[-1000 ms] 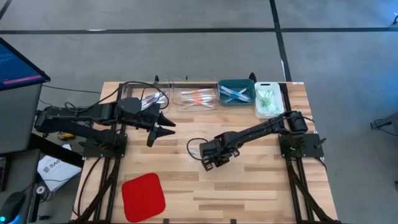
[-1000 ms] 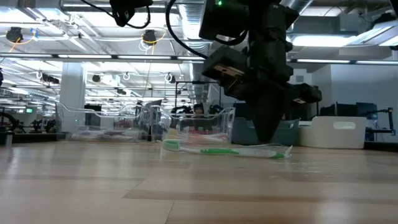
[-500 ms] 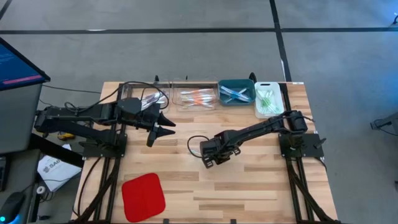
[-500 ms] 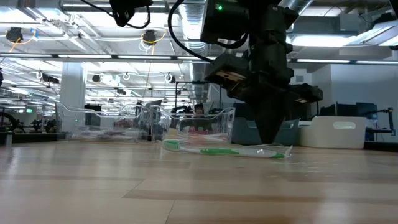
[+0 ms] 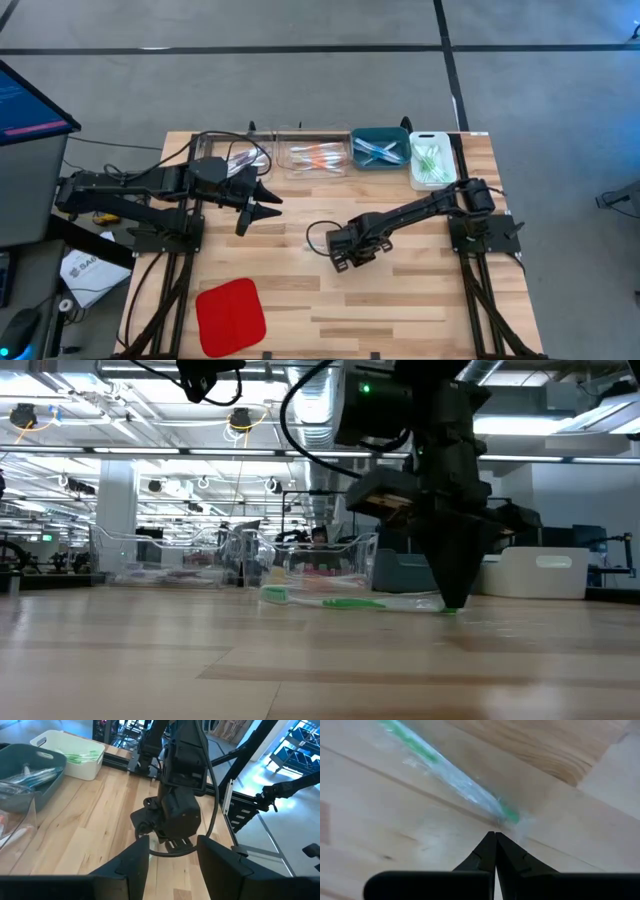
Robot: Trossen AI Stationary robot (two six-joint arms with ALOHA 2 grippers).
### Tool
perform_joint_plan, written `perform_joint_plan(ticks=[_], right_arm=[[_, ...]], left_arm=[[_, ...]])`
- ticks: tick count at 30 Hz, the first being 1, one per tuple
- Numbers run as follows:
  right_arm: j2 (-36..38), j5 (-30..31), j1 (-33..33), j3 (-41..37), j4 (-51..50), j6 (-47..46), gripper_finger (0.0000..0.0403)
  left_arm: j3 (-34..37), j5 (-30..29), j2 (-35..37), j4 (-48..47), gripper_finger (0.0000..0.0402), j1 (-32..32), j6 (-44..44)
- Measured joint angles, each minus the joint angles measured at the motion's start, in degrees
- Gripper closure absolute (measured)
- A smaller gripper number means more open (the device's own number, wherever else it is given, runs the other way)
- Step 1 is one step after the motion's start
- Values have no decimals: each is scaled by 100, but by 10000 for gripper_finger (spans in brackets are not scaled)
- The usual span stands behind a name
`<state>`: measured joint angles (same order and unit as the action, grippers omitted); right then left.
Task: Pick & Place Toothbrushes
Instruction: Put the green toothbrush into the white bin
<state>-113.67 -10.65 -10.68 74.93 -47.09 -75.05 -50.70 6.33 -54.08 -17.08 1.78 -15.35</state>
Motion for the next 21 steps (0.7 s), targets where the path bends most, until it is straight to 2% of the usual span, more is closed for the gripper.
perform_joint_plan(ticks=[8, 21], right_arm=[[0, 27, 38, -134, 57, 0, 403], [2, 345, 685, -132, 90, 465, 403]], left_arm=[[0, 0, 0, 2, 244, 0, 2], [0, -2, 0, 1, 244, 0, 2]])
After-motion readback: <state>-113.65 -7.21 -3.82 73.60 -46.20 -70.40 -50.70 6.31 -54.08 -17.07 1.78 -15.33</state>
